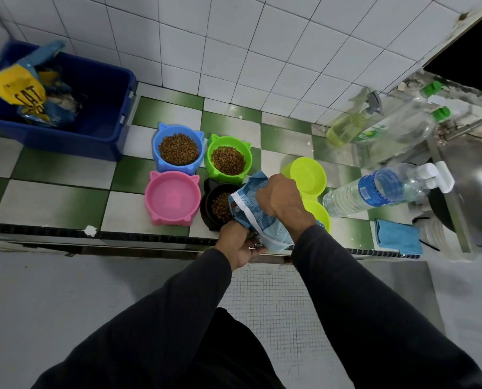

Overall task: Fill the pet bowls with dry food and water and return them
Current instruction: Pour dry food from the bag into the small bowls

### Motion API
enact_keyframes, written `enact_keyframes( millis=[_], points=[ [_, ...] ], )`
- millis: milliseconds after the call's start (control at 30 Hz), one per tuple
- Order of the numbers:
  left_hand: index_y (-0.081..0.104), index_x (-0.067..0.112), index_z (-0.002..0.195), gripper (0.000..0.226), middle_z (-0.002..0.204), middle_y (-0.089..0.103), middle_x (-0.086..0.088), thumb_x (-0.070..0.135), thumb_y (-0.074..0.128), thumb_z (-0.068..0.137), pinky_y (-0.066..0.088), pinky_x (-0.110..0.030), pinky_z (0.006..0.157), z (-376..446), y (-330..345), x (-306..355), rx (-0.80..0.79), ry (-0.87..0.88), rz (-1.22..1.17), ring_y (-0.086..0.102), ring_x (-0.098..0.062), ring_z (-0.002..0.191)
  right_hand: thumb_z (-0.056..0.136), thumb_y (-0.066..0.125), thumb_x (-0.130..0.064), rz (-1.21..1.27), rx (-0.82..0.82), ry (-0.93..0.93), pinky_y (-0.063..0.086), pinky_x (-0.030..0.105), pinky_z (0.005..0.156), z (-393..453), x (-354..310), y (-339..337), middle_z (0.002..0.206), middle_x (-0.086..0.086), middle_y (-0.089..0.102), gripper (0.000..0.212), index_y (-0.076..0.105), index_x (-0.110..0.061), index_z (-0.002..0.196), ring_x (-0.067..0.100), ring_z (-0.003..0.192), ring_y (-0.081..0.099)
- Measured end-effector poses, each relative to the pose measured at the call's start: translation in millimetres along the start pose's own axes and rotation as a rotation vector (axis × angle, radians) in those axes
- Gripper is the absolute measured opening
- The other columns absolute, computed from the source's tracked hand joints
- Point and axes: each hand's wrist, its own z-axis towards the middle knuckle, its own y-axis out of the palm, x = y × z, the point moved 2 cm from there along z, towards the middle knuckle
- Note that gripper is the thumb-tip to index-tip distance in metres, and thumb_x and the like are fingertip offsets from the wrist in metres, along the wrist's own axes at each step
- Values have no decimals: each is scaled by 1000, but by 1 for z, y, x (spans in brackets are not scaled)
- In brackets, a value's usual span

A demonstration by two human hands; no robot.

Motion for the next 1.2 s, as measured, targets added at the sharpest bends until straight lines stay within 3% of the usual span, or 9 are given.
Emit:
enact_keyframes(
  millis=[133,267,433,533,667,867,1033,1133,1200],
  points=[
    [66,9,122,27,111,73,-19,12,45,106,60,-52,73,-2,-3,-1,12,4,15,68,-35,98,90,57,-17,17,6,13,39,29,73,-4,3,-1,125,25,62,35,58,4,118,40,111,61],
    [67,14,114,25,101,74,-14,10,44,106,59,-51,73,-5,-4,-3,6,14,38,69,-33,94,89,57,-16,38,6,25,38,29,73,-7,5,-2,125,24,62,35,60,4,118,40,111,61],
    [71,18,106,26,104,75,-10,16,45,106,59,-50,78,-8,-4,-4,-4,26,70,69,-31,97,86,56,-11,115,7,35,38,29,67,-16,12,-3,100,19,64,12,60,-3,94,32,81,53],
    [71,21,102,24,99,77,-8,19,48,106,59,-46,71,-11,-5,-5,-6,41,95,70,-29,96,85,55,-9,210,27,52,38,29,67,-20,23,-2,94,17,61,13,62,-1,92,31,80,52],
    [69,27,102,19,103,78,-6,21,52,105,60,-48,75,-14,-4,-5,-18,70,134,70,-30,101,85,54,-8,313,57,61,37,28,66,-28,37,1,86,13,61,7,60,-6,82,32,79,54],
    [64,29,122,27,116,76,-4,20,45,106,62,-47,76,-16,-4,-9,44,199,205,71,-29,106,83,50,-6,417,128,99,41,32,67,-35,57,8,85,14,65,12,60,-9,76,36,82,59],
    [64,27,114,37,111,75,-4,0,43,100,62,-48,80,-22,-4,-9,86,378,220,72,-26,101,79,50,-5,497,179,75,37,29,69,-44,54,10,88,9,65,15,64,-10,84,31,82,55],
    [64,29,108,34,109,75,-3,1,48,97,61,-56,87,-25,-8,-4,123,444,243,72,-28,104,66,42,-18,554,200,41,43,30,75,-48,46,9,96,8,70,44,71,-9,98,29,88,59],
    [65,33,105,35,107,76,0,3,49,95,61,-57,86,-24,-13,-1,143,475,245,73,-25,102,64,41,-16,570,205,15,46,30,78,-51,39,8,103,10,72,51,72,-8,104,28,92,61]
  ],
)
